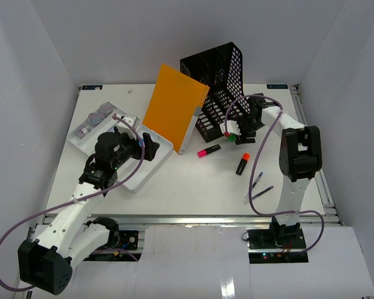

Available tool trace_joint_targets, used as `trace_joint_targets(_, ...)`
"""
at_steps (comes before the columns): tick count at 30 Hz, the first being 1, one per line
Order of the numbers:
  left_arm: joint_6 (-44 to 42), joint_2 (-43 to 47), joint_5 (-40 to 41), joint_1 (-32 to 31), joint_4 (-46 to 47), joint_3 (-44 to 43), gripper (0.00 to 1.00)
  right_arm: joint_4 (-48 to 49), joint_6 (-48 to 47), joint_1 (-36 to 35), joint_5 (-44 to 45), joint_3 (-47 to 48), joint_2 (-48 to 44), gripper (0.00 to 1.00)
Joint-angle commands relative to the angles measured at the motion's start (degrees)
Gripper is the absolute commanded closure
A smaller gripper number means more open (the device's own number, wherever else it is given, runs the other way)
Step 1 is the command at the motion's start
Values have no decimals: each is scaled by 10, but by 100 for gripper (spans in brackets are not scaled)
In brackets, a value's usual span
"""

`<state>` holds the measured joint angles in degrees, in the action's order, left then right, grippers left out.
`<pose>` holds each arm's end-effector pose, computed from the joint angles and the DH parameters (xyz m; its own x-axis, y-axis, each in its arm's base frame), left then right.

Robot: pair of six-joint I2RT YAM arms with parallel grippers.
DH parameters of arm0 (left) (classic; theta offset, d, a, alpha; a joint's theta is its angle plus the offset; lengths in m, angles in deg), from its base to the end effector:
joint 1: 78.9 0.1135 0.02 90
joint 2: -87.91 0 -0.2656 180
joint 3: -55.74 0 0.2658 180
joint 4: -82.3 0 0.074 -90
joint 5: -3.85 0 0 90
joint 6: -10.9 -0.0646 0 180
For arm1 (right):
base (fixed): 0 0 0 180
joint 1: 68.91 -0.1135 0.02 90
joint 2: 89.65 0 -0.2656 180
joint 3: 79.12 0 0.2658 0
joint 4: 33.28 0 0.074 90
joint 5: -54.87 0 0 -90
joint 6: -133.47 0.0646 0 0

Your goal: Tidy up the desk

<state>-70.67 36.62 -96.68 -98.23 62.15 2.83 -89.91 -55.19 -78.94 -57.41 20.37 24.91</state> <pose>0.2320 -0.0939 0.2846 -0.3683 -0.0235 -0.9294 0.4397 0.8764 -0.1965 0.4182 0.0988 0.1590 0.4160 -0.8554 -0.3086 -0.8823 -0.2975 -0.3646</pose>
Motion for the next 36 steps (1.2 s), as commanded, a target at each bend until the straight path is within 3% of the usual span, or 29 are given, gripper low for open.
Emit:
trace_joint_targets(1, -2, 17, 12, 1, 17, 5, 2, -9, 16, -6, 20, 43, 27, 35)
trace_joint_targets(17, -3, 18, 12, 2, 20, 8, 2, -6, 11, -29, 55, 50, 70, 37)
trace_joint_targets(29, -3, 27, -6, 3, 29, 13, 2, -73, -2, -27, 82, 29, 63, 56)
trace_joint_targets(36, -4, 39, -92, 3, 57, 25, 2, -76, 23, -26, 98, 22, 68, 42)
